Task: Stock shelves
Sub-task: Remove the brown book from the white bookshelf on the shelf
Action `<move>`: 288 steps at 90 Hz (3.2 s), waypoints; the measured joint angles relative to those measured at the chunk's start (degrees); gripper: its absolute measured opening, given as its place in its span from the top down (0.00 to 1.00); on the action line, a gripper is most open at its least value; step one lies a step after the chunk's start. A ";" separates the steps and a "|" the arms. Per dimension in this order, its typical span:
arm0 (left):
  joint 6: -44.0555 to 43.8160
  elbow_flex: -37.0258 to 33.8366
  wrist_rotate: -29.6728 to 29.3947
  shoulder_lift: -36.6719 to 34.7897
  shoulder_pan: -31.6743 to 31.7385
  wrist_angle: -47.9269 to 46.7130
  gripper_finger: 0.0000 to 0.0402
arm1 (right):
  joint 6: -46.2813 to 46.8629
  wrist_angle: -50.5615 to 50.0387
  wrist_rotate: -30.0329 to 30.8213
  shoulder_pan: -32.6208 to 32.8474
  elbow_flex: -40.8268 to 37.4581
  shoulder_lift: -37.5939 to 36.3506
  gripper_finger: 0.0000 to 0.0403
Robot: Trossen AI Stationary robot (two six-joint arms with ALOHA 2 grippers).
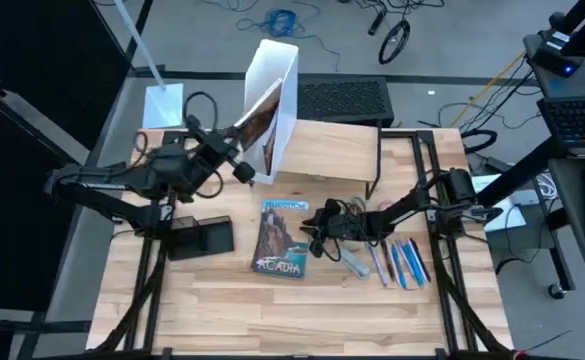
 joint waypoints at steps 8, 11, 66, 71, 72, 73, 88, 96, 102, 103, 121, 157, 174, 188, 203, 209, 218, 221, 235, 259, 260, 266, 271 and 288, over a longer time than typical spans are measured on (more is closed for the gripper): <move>3.92 2.13 -0.26 -1.36 -1.46 -0.07 0.98 | 0.15 0.02 0.00 0.00 0.00 0.00 0.83; 4.92 2.72 -0.30 -1.81 -2.05 -0.13 0.98 | 0.15 0.04 0.00 0.00 0.00 0.00 0.83; 6.15 10.57 10.11 -8.39 -25.72 -6.73 0.98 | -6.13 -1.80 -0.02 0.00 0.00 -13.23 0.83; 3.44 10.58 10.65 -9.16 -27.82 -7.15 0.98 | -7.05 -3.14 -0.02 0.00 0.00 -15.35 0.83; 2.76 10.59 10.73 -9.31 -28.19 -7.45 0.98 | -7.24 -3.42 -0.02 0.00 0.00 -15.81 0.83; 2.00 10.60 10.81 -9.46 -28.55 -7.84 0.98 | -7.44 -3.78 -0.03 0.00 0.00 -16.25 0.83; -13.81 10.60 16.13 -10.78 -30.92 -19.07 0.98 | -9.64 -11.26 0.00 0.00 0.00 -23.20 0.83; -22.11 10.22 19.73 -10.70 -30.91 -25.57 0.98 | -11.19 -14.40 0.07 0.00 0.00 -27.31 0.83; -27.47 8.81 21.00 -10.51 -30.88 -28.61 0.98 | -12.42 -15.80 0.09 0.00 0.00 -30.44 0.83; -28.26 8.54 21.03 -10.40 -30.87 -28.96 0.98 | -12.63 -16.13 0.09 0.00 0.00 -30.97 0.83; -41.21 0.41 20.60 -8.90 -27.36 -26.89 0.98 | -16.60 -18.71 0.13 -0.02 0.00 -38.64 0.83; -67.91 -27.26 27.02 -9.68 -17.71 -7.99 0.98 | -18.88 -21.96 0.11 -0.02 0.00 -43.19 0.83; -73.48 -32.26 28.41 -6.93 -13.14 -7.32 0.98 | -18.75 -23.14 1.96 -0.02 0.00 -43.01 0.83; -74.22 -33.13 28.83 -4.14 -10.51 -7.02 0.98 | -18.65 -23.90 2.99 -0.02 0.00 -43.01 0.83; -74.08 -33.13 29.17 -0.77 -8.50 -6.95 0.98 | -17.92 -25.52 3.06 -0.02 0.00 -42.99 0.83; -74.10 -33.13 29.19 0.52 -7.97 -6.93 0.98 | -17.33 -26.59 3.08 -0.02 0.00 -42.94 0.83; -74.30 -33.13 29.20 2.20 -7.14 -6.83 0.96 | -16.37 -27.87 3.09 -0.02 0.00 -42.11 0.83; -74.29 -33.13 29.25 2.70 -6.93 -6.74 0.95 | -16.05 -28.26 3.01 -0.02 0.00 -41.55 0.83; -74.03 -33.15 29.30 4.93 -6.28 -4.37 0.90 | -14.21 -29.31 2.85 -0.02 0.00 -37.71 0.83; -70.89 -33.20 30.72 8.05 -6.32 0.05 0.73 | -11.56 -29.31 0.49 -0.02 0.00 -30.33 0.83; -70.62 -33.20 30.89 8.09 -6.32 0.00 0.72 | -11.55 -29.31 0.01 -0.02 0.00 -30.08 0.83; -68.21 -33.20 31.42 8.24 -6.32 -0.44 0.66 | -11.56 -29.28 -3.44 -0.02 0.00 -28.69 0.83; -65.90 -33.20 31.91 8.24 -6.32 -0.45 0.61 | -11.56 -29.64 -6.54 0.00 0.00 -27.49 0.83; -59.09 -32.23 33.22 6.77 -6.32 -7.65 0.51 | -8.13 -30.75 -10.80 0.02 0.00 -22.21 0.83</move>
